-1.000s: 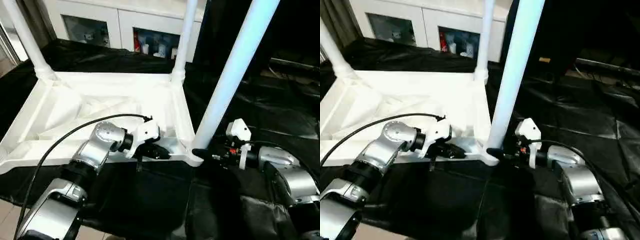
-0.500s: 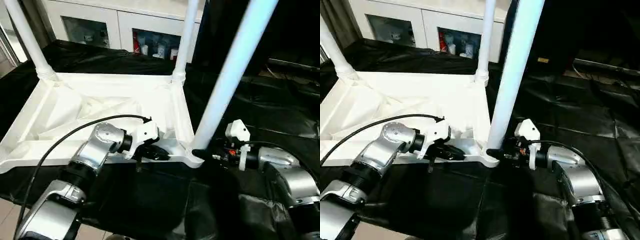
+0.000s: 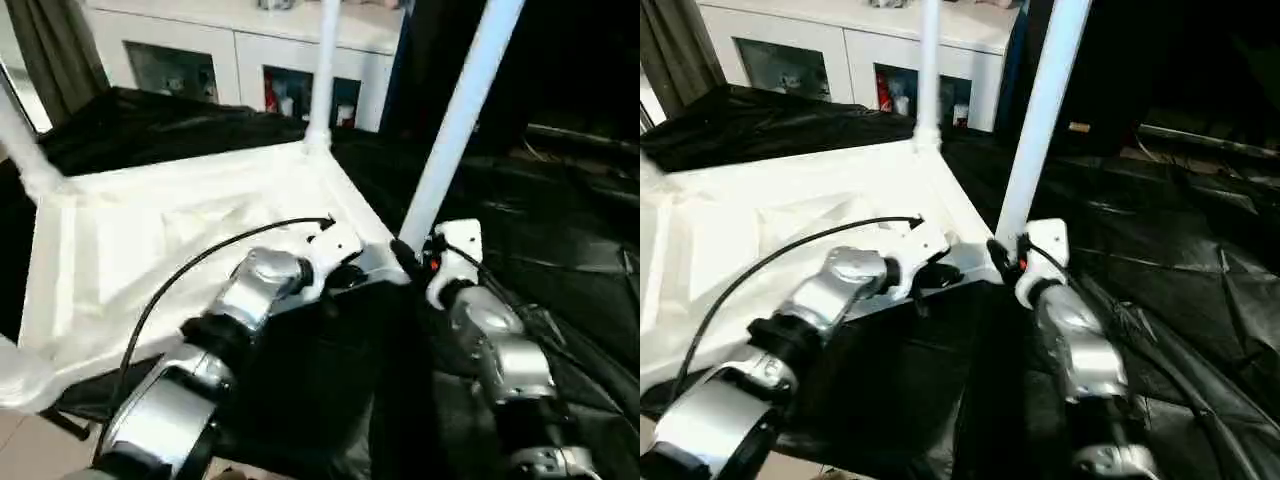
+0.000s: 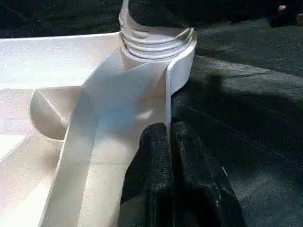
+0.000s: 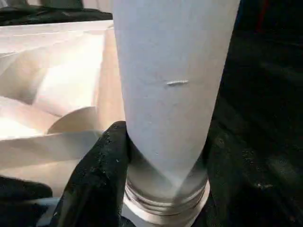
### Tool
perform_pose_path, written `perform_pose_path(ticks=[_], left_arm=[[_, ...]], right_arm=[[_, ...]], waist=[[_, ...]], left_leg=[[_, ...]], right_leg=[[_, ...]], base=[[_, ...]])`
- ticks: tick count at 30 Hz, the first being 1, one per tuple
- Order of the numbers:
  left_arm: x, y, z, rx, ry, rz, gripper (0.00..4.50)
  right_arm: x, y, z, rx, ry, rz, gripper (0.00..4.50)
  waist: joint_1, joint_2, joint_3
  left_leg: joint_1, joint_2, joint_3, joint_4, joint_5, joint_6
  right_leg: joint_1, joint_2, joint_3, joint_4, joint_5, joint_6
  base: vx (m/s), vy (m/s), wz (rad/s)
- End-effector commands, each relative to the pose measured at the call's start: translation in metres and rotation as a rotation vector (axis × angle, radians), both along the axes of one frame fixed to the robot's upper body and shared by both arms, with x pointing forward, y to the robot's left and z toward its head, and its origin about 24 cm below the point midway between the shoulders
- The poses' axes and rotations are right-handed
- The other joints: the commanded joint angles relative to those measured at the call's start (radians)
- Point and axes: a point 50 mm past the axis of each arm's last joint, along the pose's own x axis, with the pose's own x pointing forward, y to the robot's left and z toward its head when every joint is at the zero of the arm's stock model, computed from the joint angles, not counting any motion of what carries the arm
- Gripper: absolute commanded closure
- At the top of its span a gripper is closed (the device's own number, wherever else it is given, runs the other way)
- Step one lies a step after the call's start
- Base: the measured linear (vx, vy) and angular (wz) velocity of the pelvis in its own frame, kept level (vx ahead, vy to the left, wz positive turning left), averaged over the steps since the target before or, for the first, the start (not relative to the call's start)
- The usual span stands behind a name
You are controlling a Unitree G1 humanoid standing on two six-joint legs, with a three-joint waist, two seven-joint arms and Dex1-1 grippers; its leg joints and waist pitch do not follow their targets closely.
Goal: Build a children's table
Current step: Rotate leg to tighten
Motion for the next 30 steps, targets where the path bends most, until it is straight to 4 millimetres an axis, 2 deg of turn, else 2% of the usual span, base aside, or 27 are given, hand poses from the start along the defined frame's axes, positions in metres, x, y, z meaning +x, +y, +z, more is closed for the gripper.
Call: perform_pose_path(ticks=[1, 3, 5, 9, 10, 11, 12, 14, 16, 19, 21, 24, 26, 27, 30], left_arm=[[-0.003, -0.015, 0.002, -0.002, -0.006, -0.054, 4.5], [-0.004, -0.011, 0.0, 0.006, 0.003, -0.063, 4.5], [-0.003, -0.01, 0.0, 0.01, 0.008, -0.063, 4.5], [-0.007, 0.002, 0.0, 0.007, 0.013, -0.139, 4.5], [-0.008, 0.003, 0.0, 0.004, 0.011, -0.15, 4.5], [-0.01, 0.009, 0.0, 0.008, 0.021, -0.191, 4.5], [-0.012, 0.012, 0.0, 0.004, 0.026, -0.22, 4.5], [-0.016, 0.019, 0.0, 0.004, 0.038, -0.273, 4.5], [-0.021, 0.025, 0.002, -0.013, 0.04, -0.341, 4.5], [-0.025, 0.032, 0.003, -0.024, 0.068, -0.387, 4.5], [-0.029, 0.041, 0.003, -0.012, 0.094, -0.426, 4.5], [-0.031, 0.048, 0.004, -0.008, 0.111, -0.447, 4.5], [-0.032, 0.054, 0.005, -0.002, 0.121, -0.451, 4.5], [-0.032, 0.057, 0.006, -0.001, 0.126, -0.452, 4.5], [-0.031, 0.059, 0.007, -0.003, 0.123, -0.444, 4.5]], right_arm=[[-0.011, 0.009, -0.029, -0.009, 0.147, 0.02, 1.81], [-0.009, 0.009, -0.025, -0.029, 0.122, 0.04, 1.63], [-0.008, 0.009, -0.022, -0.044, 0.104, 0.057, 1.63], [-0.009, 0.003, -0.009, -0.025, 0.047, 0.249, 1.63], [-0.01, 0.002, -0.008, -0.022, 0.046, 0.266, 1.63], [-0.012, -0.003, -0.004, -0.032, 0.029, 0.335, 1.63], [-0.013, -0.006, -0.002, -0.034, 0.026, 0.374, 1.63], [-0.018, -0.011, 0.002, -0.043, 0.015, 0.469, 1.63], [-0.022, -0.019, 0.006, -0.041, 0.014, 0.541, 1.63], [-0.027, -0.027, 0.011, -0.032, 0.022, 0.609, 1.63], [-0.034, -0.035, 0.016, -0.051, 0.036, 0.715, 1.63], [-0.037, -0.041, 0.019, -0.058, 0.039, 0.767, 1.63], [-0.038, -0.043, 0.02, -0.062, 0.044, 0.792, 1.63], [-0.038, -0.044, 0.02, -0.061, 0.046, 0.8, 1.87], [-0.039, -0.043, 0.021, -0.055, 0.05, 0.813, 1.98]], waist=[[-0.004, 0.007, -0.042], [-0.003, 0.008, -0.043], [-0.003, 0.008, -0.043], [0.002, 0.003, -0.045], [0.0, 0.003, -0.048], [0.001, 0.004, -0.048], [0.002, 0.001, -0.052], [0.006, 0.002, -0.053], [0.007, -0.002, -0.052], [0.007, 0.003, -0.05], [0.008, 0.003, -0.049], [0.011, 0.005, -0.046], [0.012, 0.002, -0.045], [0.011, 0.002, -0.045], [0.012, 0.001, -0.047]], left_leg=[[0.011, 0.052, -0.026, -0.088, -0.306, -0.012], [0.011, 0.053, -0.025, -0.088, -0.303, -0.01], [0.01, 0.053, -0.025, -0.088, -0.3, -0.009], [0.007, 0.054, -0.024, -0.085, -0.262, 0.018], [0.0, 0.053, -0.023, -0.083, -0.232, 0.03], [0.001, 0.054, -0.022, -0.082, -0.219, 0.035], [-0.002, 0.053, -0.02, -0.077, -0.179, 0.054], [0.0, 0.055, -0.018, -0.074, -0.145, 0.074], [-0.001, 0.056, -0.015, -0.072, -0.125, 0.094], [0.003, 0.061, -0.015, -0.075, -0.137, 0.098], [0.007, 0.062, -0.015, -0.076, -0.161, 0.084], [0.008, 0.062, -0.015, -0.078, -0.191, 0.068], [0.008, 0.063, -0.015, -0.078, -0.197, 0.064], [0.006, 0.062, -0.015, -0.078, -0.198, 0.061], [0.006, 0.062, -0.016, -0.077, -0.18, 0.058]], right_leg=[[0.02, -0.084, 0.046, -0.092, -0.341, -0.171], [0.021, -0.084, 0.047, -0.09, -0.321, -0.175], [0.022, -0.085, 0.047, -0.089, -0.311, -0.177], [0.031, -0.086, 0.046, -0.085, -0.267, -0.185], [0.036, -0.086, 0.047, -0.078, -0.22, -0.196], [0.035, -0.085, 0.047, -0.076, -0.198, -0.202], [0.041, -0.087, 0.047, -0.068, -0.127, -0.228], [0.044, -0.087, 0.046, -0.062, -0.067, -0.249], [0.044, -0.087, 0.046, -0.058, -0.029, -0.265], [0.042, -0.087, 0.044, -0.058, -0.06, -0.275], [0.039, -0.087, 0.043, -0.062, -0.104, -0.275], [0.036, -0.086, 0.044, -0.065, -0.15, -0.267], [0.036, -0.087, 0.045, -0.067, -0.167, -0.264], [0.037, -0.088, 0.045, -0.068, -0.178, -0.261], [0.037, -0.088, 0.045, -0.065, -0.171, -0.254]], base=[[0.0, 0.0, 0.0], [0.0, 0.0, 0.0], [0.0, 0.0, 0.0], [0.0, 0.0, 0.0], [0.0, 0.0, 0.0], [0.0, 0.0, 0.0], [0.0, 0.0, 0.0], [0.0, 0.0, 0.0], [0.0, 0.0, 0.0], [0.0, 0.0, 0.0], [0.0, 0.0, 0.0], [0.0, 0.0, 0.0], [0.0, 0.0, 0.0], [0.0, 0.0, 0.0], [0.0, 0.0, 0.0]])
